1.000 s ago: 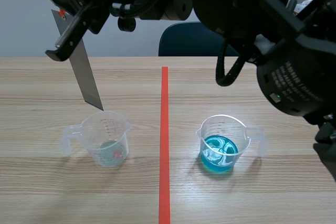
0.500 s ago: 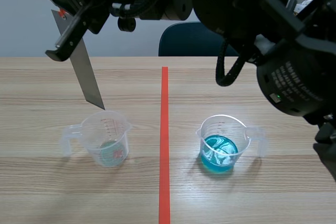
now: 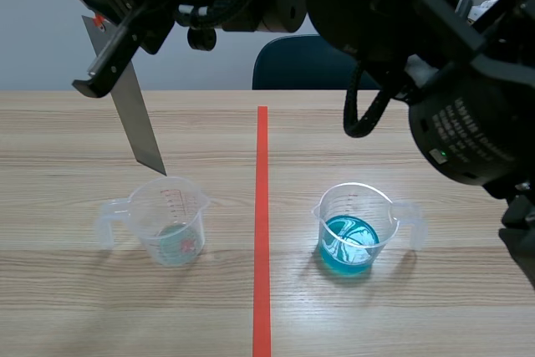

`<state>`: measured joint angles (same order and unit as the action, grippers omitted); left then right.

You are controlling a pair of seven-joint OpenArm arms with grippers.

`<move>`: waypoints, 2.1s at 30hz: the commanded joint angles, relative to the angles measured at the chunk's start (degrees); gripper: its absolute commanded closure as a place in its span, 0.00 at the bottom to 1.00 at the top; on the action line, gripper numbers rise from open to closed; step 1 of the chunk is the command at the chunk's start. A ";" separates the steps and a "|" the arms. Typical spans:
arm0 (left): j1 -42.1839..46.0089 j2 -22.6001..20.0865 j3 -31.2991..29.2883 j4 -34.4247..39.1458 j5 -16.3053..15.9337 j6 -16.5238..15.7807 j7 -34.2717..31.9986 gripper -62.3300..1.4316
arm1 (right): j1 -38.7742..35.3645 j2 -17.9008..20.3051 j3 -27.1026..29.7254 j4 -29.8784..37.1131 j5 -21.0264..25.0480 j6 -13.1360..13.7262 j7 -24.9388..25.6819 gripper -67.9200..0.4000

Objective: Do the redox reaction experiment

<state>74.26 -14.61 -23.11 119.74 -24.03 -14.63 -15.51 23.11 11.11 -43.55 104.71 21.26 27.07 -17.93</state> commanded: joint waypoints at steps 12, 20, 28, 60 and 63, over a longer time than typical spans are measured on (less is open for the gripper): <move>-0.15 0.31 0.04 1.09 -0.17 -0.11 -1.01 0.00 | 1.01 -0.17 0.55 1.01 0.44 -0.24 0.63 0.98; -0.15 0.31 0.04 1.09 -0.17 -0.11 -1.01 0.00 | 1.01 -0.17 0.55 1.01 0.44 -0.24 0.63 0.98; -0.15 0.31 0.04 1.09 -0.17 -0.11 -1.01 0.00 | 1.01 -0.17 0.55 1.01 0.44 -0.24 0.63 0.98; -0.15 0.28 0.04 1.09 -0.17 -0.11 -1.01 0.00 | -2.49 2.34 6.19 4.68 0.46 0.37 0.72 0.98; -0.15 0.31 0.04 1.09 -0.17 -0.11 -0.98 0.00 | -4.09 4.59 7.78 7.19 0.46 1.16 0.76 0.98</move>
<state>74.26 -14.61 -23.11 119.74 -24.01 -14.63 -15.51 18.68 15.07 -36.01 110.30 21.26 28.36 -17.93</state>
